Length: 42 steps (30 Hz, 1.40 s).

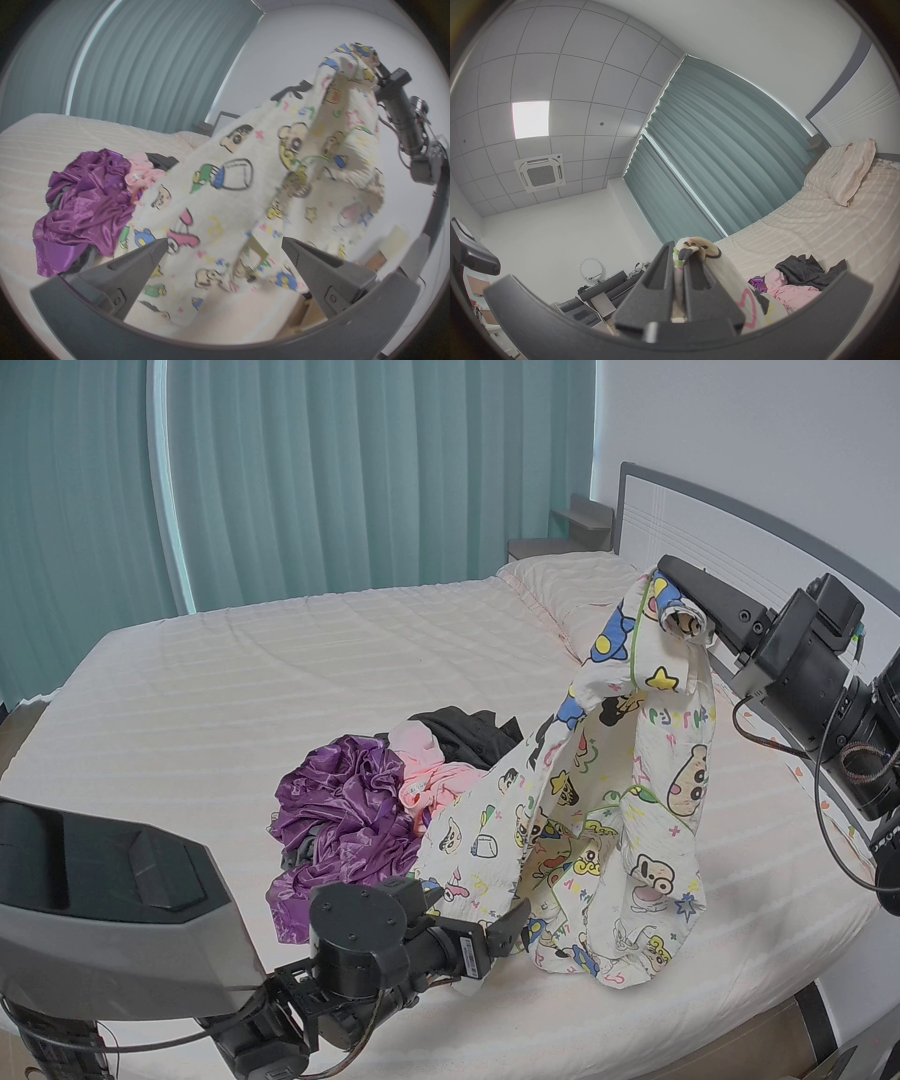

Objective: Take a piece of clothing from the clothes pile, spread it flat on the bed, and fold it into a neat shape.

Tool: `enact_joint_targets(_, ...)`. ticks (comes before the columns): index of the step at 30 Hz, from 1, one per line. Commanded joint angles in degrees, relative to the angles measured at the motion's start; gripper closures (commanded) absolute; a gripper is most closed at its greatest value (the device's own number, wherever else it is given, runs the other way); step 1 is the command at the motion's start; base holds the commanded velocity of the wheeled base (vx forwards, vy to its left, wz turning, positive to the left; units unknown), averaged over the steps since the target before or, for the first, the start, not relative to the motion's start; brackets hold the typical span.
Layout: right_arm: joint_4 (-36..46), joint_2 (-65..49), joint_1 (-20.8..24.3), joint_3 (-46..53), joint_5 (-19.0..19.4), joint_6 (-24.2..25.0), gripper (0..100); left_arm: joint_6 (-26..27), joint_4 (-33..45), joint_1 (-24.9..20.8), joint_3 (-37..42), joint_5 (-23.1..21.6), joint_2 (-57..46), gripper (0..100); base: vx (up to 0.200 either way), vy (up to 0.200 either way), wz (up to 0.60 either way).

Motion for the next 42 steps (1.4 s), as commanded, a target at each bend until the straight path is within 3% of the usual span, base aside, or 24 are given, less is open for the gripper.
enact_joint_targets(1,0.0,0.0,0.2,-0.3,0.0,0.0,100,-1.1,0.0,-0.8,-3.9,3.1,5.0,0,0.000,0.000,0.00)
enact_joint_targets(10,0.0,-0.2,0.4,-0.4,0.0,0.0,100,-1.2,0.0,-1.2,-7.8,11.2,13.8,0,0.000,0.000,0.00)
enact_joint_targets(33,-0.1,-0.7,-0.1,-0.1,0.0,0.1,100,-1.3,0.0,-0.8,-13.2,16.7,22.9,0,0.000,0.000,0.00)
enact_joint_targets(34,-0.1,-0.7,-0.1,-0.1,0.0,0.1,100,-1.3,0.0,-0.8,-13.1,16.7,22.9,100,0.000,0.000,0.00)
enact_joint_targets(42,-0.2,-0.7,-2.1,0.5,0.0,0.1,100,-2.7,0.0,-0.7,-8.3,16.8,20.9,100,0.000,0.000,0.00)
